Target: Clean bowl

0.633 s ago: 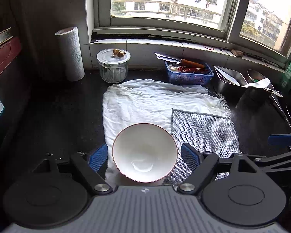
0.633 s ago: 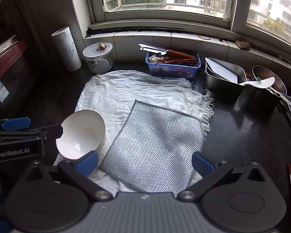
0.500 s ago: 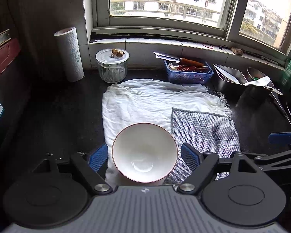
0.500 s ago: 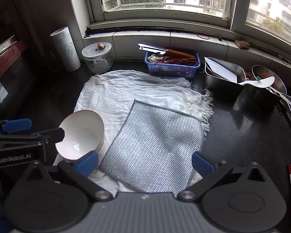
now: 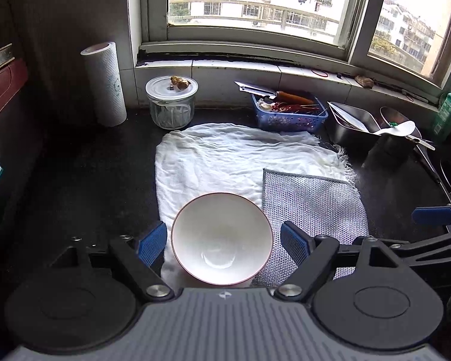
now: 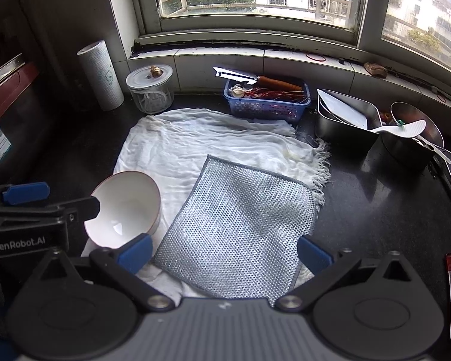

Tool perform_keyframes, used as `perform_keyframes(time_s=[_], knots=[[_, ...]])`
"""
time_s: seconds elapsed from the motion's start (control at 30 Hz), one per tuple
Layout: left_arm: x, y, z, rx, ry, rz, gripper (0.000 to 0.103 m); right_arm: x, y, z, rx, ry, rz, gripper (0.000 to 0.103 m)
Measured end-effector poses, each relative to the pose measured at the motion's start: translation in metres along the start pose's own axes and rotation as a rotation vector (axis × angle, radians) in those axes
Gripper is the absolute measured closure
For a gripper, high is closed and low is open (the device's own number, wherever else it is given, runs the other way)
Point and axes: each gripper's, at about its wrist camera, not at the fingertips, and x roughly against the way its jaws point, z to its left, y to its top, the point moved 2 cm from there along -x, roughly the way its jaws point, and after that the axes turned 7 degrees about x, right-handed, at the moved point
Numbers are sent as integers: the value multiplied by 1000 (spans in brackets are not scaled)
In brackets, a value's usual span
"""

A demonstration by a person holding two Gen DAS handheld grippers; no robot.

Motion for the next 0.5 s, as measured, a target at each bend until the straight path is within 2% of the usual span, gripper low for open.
perform_keyframes(time_s=[0.5], knots=[[1,-2,1,3,-4,3,20,3,0,3,16,-5,-1,1]])
